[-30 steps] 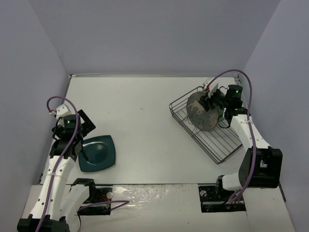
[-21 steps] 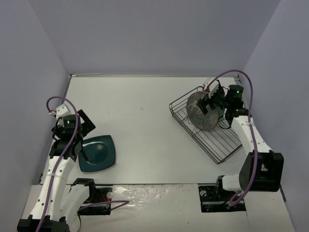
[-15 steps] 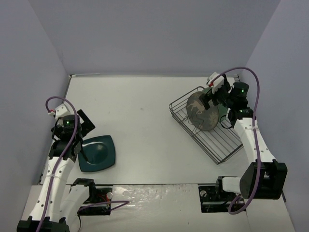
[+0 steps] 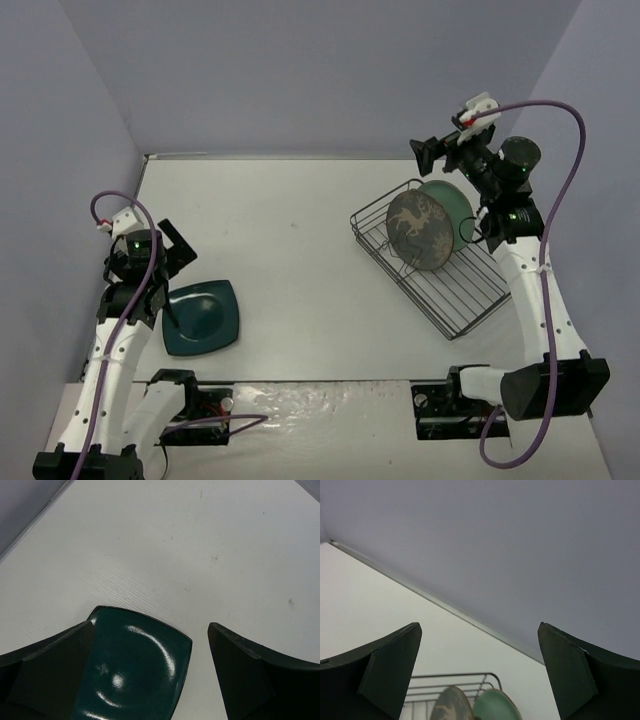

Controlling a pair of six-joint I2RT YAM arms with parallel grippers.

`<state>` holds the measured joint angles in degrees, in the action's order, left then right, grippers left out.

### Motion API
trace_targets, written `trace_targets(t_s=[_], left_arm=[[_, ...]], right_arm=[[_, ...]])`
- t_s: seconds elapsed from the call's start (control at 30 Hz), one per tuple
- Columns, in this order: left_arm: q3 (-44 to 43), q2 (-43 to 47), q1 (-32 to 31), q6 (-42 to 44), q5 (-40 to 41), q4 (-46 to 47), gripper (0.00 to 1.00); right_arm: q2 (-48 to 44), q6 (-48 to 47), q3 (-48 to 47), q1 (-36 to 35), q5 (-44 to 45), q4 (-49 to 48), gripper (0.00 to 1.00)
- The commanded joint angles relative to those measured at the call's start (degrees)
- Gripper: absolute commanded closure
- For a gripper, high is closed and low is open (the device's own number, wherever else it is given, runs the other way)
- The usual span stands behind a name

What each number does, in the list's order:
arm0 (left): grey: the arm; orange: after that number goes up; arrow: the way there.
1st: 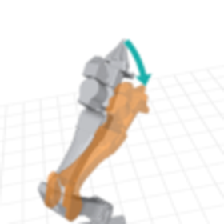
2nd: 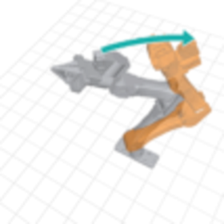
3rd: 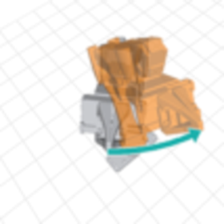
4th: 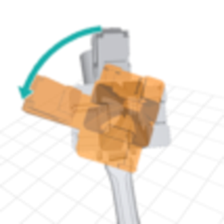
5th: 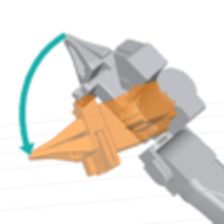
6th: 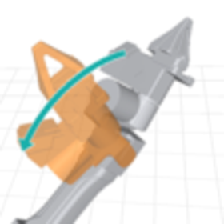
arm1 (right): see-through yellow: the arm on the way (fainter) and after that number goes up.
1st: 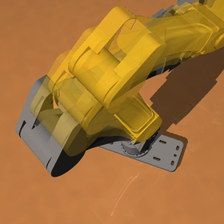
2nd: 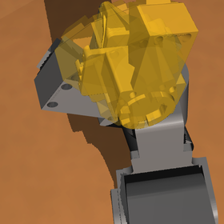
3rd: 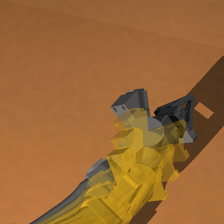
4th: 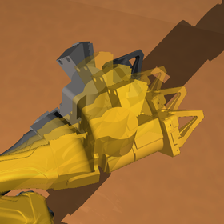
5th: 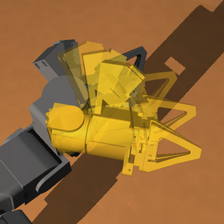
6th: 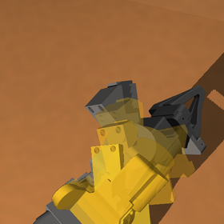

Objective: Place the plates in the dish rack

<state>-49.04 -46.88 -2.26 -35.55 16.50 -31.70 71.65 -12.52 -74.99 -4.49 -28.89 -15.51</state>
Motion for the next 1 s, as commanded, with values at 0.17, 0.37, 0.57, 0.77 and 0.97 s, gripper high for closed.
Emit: trace_targets(t_s=[0.17, 0.37, 0.57, 0.77, 0.97], left_arm=[[-4.18, -4.59, -0.13, -4.58, -7.17, 1.38, 0.03], [-4.41, -7.61, -0.11, -10.10, -5.93, -6.78, 0.03], [-0.89, -4.89, 2.40, -15.14, -1.33, -14.62, 0.03], [3.99, -0.31, 8.83, -15.67, -2.41, -16.04, 0.03], [6.06, 2.47, 10.87, -14.29, -4.88, -13.61, 0.03]], right_arm=[[10.11, 17.85, -12.66, -15.15, 8.19, -1.95, 0.00], [13.97, 24.82, -6.64, -21.47, 5.66, -10.65, 0.00], [20.06, 29.34, -3.32, -27.14, 8.54, -8.61, 0.00], [31.18, 36.69, -1.08, -32.80, 5.87, -11.88, 0.00], [42.31, 42.59, -0.24, -41.98, 4.64, -14.70, 0.00]])
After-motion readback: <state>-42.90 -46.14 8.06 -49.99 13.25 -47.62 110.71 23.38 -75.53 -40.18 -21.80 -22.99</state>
